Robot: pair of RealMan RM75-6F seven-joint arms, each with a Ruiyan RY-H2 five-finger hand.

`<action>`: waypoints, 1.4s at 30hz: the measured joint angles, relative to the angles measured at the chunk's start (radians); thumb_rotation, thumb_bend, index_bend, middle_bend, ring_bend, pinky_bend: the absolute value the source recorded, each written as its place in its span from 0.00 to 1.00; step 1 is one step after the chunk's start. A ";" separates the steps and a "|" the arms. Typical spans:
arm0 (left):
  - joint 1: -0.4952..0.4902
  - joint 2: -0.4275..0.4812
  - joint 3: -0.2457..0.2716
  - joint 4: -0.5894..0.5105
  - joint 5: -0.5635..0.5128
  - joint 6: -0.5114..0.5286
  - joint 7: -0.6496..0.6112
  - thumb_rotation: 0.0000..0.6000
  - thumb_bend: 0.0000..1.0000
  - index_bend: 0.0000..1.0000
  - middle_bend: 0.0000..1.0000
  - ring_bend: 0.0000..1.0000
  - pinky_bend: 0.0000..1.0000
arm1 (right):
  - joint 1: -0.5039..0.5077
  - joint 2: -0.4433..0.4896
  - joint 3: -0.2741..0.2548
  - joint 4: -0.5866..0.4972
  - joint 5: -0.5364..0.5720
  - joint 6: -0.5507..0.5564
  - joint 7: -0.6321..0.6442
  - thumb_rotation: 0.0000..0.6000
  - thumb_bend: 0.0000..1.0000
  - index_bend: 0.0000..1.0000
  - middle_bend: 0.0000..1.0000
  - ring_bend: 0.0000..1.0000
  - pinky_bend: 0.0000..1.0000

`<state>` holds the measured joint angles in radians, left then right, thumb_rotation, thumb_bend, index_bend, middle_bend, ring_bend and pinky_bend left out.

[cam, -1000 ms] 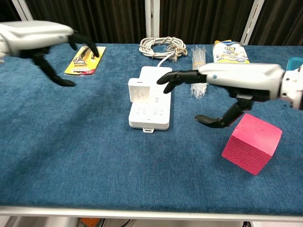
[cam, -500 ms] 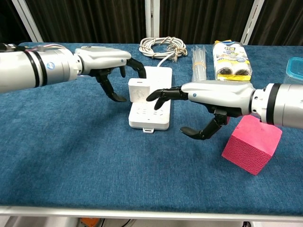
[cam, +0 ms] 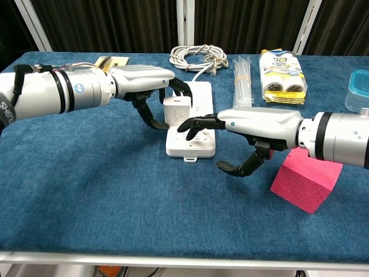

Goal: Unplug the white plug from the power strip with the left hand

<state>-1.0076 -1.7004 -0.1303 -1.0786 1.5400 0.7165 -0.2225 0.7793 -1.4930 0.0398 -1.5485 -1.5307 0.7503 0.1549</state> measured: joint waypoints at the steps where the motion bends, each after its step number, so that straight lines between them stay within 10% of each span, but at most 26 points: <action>1: -0.001 0.002 0.001 -0.002 0.001 0.006 -0.002 1.00 0.26 0.30 0.26 0.19 0.37 | 0.002 -0.002 -0.001 0.002 0.000 0.001 0.002 1.00 0.46 0.10 0.14 0.00 0.00; 42: -0.050 -0.093 0.065 0.180 0.056 0.146 -0.164 1.00 0.49 0.59 0.64 0.58 0.63 | 0.035 -0.023 -0.027 0.034 0.031 -0.007 0.005 1.00 0.55 0.10 0.15 0.00 0.00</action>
<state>-1.0580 -1.7932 -0.0650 -0.8985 1.5958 0.8620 -0.3865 0.8144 -1.5163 0.0128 -1.5149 -1.4994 0.7430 0.1599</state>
